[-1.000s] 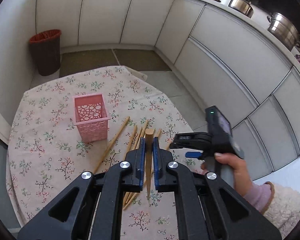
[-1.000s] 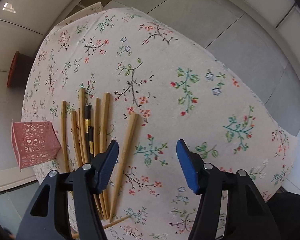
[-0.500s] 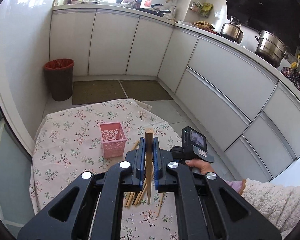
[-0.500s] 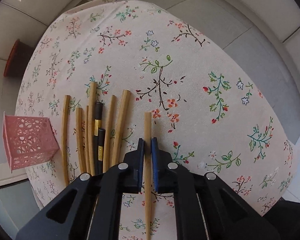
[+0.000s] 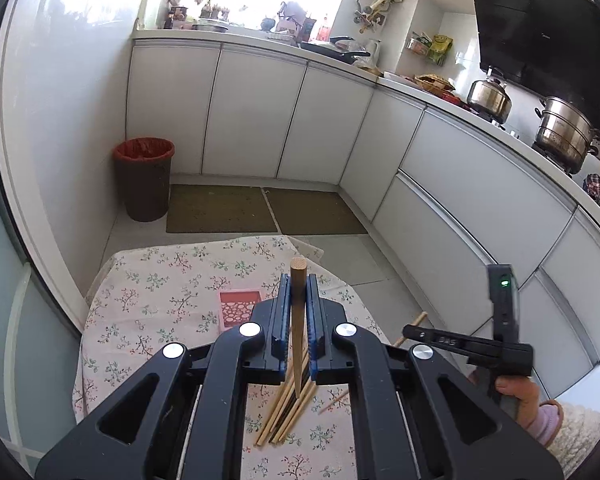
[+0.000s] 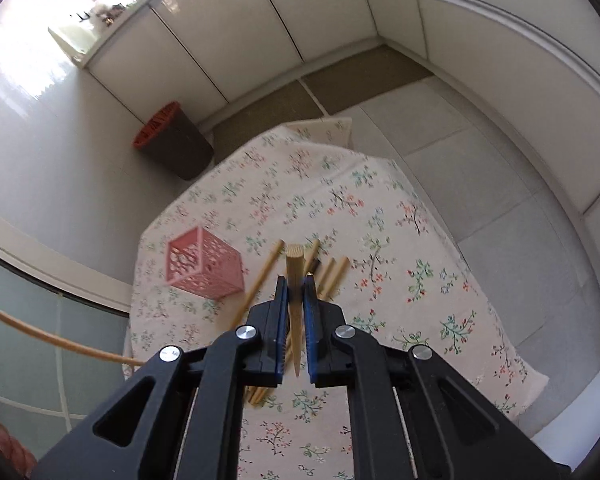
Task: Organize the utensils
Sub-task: 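Carry the chopstick in the left gripper to the pink holder while the right gripper grasps another chopstick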
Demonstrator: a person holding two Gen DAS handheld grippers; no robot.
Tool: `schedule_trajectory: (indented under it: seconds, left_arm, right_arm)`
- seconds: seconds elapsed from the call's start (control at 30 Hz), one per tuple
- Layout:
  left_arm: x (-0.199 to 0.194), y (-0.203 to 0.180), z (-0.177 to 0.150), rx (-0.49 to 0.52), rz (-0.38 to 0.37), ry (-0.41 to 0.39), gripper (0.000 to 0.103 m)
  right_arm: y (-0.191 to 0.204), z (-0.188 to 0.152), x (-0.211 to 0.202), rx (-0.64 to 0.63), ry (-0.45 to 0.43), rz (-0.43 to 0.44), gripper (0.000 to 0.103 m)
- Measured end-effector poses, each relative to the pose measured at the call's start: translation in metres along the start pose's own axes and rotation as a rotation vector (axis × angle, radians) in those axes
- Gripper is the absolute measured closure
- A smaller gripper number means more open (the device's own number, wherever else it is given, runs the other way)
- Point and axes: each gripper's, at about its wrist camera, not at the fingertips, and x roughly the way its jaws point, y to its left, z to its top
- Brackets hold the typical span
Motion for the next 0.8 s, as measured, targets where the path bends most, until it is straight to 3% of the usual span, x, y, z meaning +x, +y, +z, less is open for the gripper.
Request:
schedule_trajectory:
  seconds: [0.27, 0.5, 0.63, 0.67, 0.73, 0.8]
  left_arm:
    - [0.026, 0.01, 0.043, -0.045, 0.134, -0.089, 0.097]
    - [0.073, 0.037, 0.048, -0.095, 0.216, -0.082, 0.096]
    - [0.1, 0.056, 0.031, -0.126, 0.212, -0.034, 0.095]
    - [0.107, 0.059, 0.026, -0.125, 0.205, -0.016, 0.091]
    - [0.112, 0.064, 0.017, -0.137, 0.184, 0.006, 0.071]
    - [0.106, 0.066, 0.011, -0.147, 0.184, -0.009, 0.067]
  right_arm:
    - [0.044, 0.05, -0.061, -0.061, -0.186, 0.094, 0.095]
    - [0.07, 0.072, -0.059, -0.097, -0.236, 0.145, 0.095]
    - [0.085, 0.074, -0.044, -0.12, -0.241, 0.186, 0.095]
    - [0.088, 0.074, -0.039, -0.122, -0.235, 0.199, 0.095]
    - [0.095, 0.075, -0.029, -0.124, -0.225, 0.213, 0.095]
    - [0.102, 0.073, -0.018, -0.132, -0.217, 0.218, 0.095]
